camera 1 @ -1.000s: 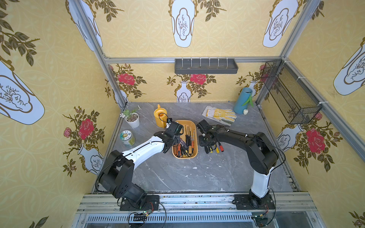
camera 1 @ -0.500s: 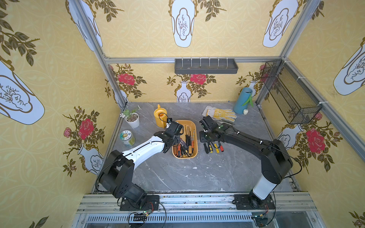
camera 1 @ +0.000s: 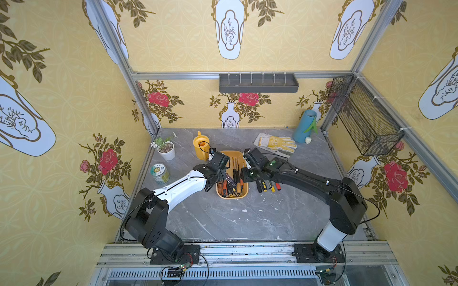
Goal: Take out the screwdriver from the storage box
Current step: Pick up the screwdriver from the storage box.
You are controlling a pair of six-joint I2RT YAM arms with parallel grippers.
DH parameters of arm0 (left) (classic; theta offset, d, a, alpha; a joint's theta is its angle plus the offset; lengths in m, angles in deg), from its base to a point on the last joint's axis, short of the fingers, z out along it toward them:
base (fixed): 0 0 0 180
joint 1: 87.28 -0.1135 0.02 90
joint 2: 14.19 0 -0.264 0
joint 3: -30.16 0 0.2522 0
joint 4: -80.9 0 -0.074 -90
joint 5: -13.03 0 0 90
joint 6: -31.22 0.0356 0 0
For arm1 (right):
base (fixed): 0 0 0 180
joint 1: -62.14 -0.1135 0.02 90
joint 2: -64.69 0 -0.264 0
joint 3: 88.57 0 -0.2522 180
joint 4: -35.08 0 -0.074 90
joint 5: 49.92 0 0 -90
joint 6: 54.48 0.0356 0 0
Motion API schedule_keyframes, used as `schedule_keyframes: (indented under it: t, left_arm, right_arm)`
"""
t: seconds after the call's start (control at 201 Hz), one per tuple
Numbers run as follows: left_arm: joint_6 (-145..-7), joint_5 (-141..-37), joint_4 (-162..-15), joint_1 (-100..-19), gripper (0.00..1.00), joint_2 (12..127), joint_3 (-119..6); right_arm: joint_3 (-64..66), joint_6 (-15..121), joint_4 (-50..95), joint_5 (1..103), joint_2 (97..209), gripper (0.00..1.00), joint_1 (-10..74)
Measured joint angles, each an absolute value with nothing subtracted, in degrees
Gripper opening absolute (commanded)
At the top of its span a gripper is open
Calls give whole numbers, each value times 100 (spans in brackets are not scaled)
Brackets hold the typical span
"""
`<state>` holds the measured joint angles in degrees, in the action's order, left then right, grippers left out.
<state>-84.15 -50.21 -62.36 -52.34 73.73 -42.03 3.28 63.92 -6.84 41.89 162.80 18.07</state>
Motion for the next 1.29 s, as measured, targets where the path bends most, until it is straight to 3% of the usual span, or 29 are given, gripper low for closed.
schedule_keyframes:
  t: [0.483,0.951,1.29]
  left_arm:
    - [-8448,-5025,-6236,-5234,0,7373,-4197]
    - [-8476,-5019,-6258,-5234,0,7373,-4166]
    - [-8533,-4957,-6299,-5239,0,7373,-4142]
  right_arm:
    - [455,6996,-387,4573,16857,45,1422]
    - [245,7323,-610,4147,17373,47,1302]
    - [153,7406,-588,4145,17510,29,1304]
